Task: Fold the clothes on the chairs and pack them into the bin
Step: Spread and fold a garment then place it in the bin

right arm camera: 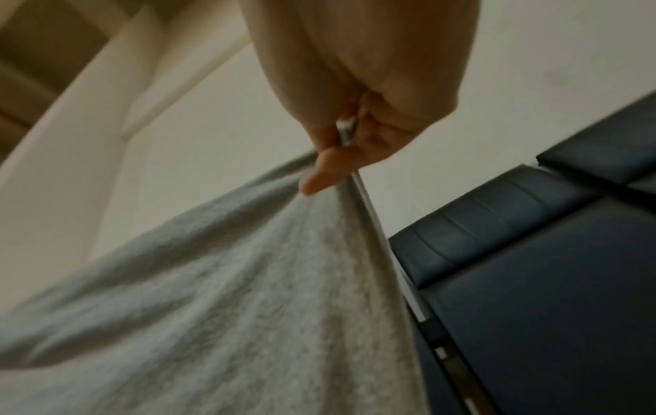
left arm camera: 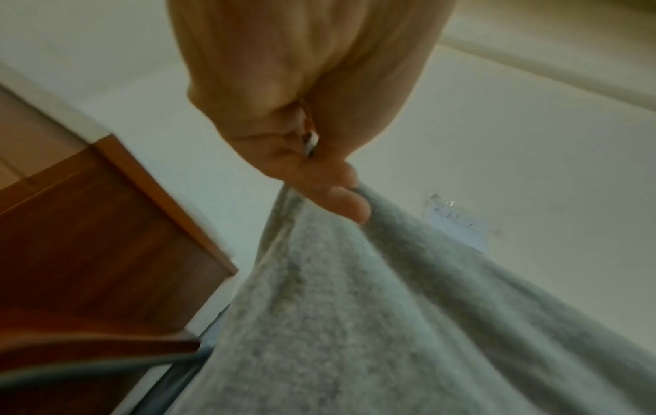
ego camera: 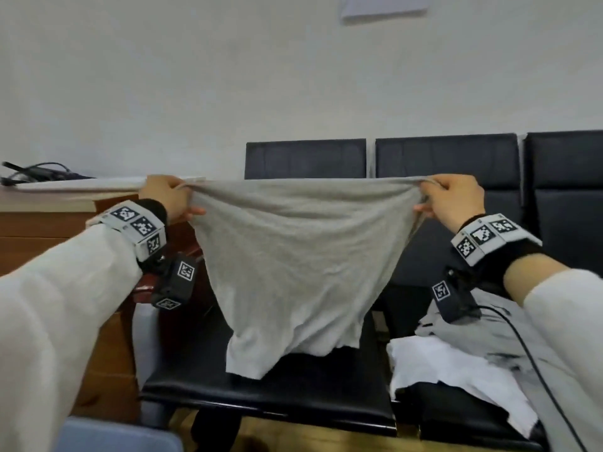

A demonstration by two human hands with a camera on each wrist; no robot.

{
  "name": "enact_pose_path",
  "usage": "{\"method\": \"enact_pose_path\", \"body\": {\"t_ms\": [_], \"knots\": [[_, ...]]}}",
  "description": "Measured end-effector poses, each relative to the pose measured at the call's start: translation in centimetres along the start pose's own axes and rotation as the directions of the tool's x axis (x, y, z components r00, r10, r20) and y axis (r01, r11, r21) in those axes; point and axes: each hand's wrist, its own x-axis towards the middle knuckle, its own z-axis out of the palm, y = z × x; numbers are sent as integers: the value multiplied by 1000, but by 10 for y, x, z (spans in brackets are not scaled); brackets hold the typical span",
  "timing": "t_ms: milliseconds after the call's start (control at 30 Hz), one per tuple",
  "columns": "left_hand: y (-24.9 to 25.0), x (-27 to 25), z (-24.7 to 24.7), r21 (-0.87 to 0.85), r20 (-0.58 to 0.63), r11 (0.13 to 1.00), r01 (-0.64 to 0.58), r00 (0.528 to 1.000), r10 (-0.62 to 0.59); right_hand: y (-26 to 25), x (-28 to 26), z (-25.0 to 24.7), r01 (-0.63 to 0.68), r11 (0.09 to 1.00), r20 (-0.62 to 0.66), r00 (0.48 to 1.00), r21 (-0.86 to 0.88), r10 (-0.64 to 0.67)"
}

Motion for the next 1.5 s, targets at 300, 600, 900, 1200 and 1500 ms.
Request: {"method": "enact_pose_path", "body": {"t_ms": [300, 600, 900, 1200, 1500], "knots": [[23, 6, -21, 285, -131, 941, -181, 966, 225, -22, 2, 1, 70, 993, -31, 997, 95, -68], [-36, 32, 40, 439, 92, 895, 76, 987, -128, 55, 20, 58, -176, 979, 65, 983, 104, 170], [6, 71, 48, 224, -179, 945, -240, 943, 282, 29, 85, 72, -15, 961, -78, 996, 277, 38], [-5, 41, 15, 122, -93, 919, -376, 917, 388, 39, 21, 54, -25, 880, 64, 998, 474, -7], [-132, -67, 19, 345, 540, 902, 260, 731, -417, 114, -98, 33, -441, 882, 667, 608, -168, 431]]}}
